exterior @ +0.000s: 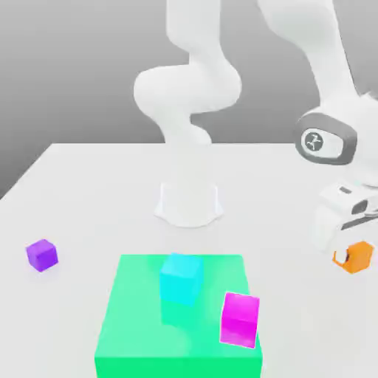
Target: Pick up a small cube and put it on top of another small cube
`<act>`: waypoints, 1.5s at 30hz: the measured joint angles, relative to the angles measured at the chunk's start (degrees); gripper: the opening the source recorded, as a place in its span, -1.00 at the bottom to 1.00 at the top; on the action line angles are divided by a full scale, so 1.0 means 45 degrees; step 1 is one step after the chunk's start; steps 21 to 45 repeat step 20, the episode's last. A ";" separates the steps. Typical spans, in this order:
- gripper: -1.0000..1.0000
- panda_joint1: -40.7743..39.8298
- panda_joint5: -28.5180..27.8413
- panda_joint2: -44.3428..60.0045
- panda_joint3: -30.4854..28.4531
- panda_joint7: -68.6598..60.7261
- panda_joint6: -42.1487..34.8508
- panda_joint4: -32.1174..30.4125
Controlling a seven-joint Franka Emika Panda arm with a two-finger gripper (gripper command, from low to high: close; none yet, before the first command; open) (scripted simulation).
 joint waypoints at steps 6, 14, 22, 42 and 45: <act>-1.00 -0.2176 0.1013 -0.2216 -0.1477 -0.2738 -0.2075 -0.0056; -1.00 -0.3803 0.1363 -0.3554 -0.3724 -0.5012 -0.3074 -0.0406; 1.00 -0.3860 0.1348 -0.2616 -0.3753 -0.5047 -0.1763 -0.0780; 1.00 -0.3860 0.1348 -0.2616 -0.3753 -0.5047 -0.1763 -0.0780; 1.00 -0.3860 0.1348 -0.2616 -0.3753 -0.5047 -0.1763 -0.0780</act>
